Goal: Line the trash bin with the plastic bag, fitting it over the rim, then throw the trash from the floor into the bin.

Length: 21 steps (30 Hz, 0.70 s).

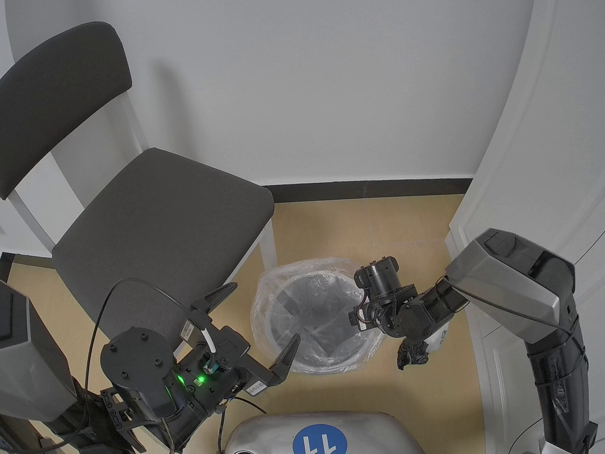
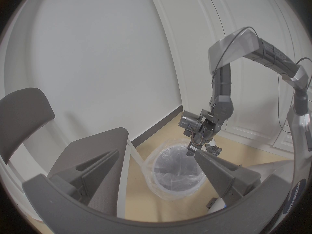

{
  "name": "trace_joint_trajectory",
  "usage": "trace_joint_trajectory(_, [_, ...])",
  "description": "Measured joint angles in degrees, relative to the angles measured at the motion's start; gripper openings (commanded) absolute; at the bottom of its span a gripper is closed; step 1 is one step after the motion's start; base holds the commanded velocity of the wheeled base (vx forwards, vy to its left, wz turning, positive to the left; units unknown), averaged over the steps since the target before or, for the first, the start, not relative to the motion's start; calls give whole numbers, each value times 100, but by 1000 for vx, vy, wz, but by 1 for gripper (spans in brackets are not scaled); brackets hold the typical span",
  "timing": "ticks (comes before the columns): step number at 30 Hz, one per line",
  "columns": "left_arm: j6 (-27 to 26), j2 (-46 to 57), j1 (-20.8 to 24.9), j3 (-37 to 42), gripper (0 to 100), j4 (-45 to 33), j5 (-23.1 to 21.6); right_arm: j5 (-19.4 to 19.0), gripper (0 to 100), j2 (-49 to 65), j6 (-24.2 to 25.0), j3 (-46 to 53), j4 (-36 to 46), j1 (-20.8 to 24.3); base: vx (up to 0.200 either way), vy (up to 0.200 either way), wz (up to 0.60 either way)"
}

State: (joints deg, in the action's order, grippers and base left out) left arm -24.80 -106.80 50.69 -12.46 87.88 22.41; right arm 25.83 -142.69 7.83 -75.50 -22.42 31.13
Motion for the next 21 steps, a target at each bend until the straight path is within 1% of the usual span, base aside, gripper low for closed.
trace_joint_trajectory(5, [0,-12,5,-10,100,-2,0,197,100,-389,-37,-400,156,-211,0,0,0])
trace_joint_trajectory(9, [0,-22,13,-11,100,0,-2,468,100,-535,-101,-601,310,-368,0,0,0])
trace_joint_trajectory(13, [-7,-20,44,-11,100,0,-5,536,100,-546,-162,-689,390,-573,0,0,0])
trace_joint_trajectory(21, [-7,-4,55,-10,100,-2,-2,529,100,-260,-173,-714,692,-708,0,0,0])
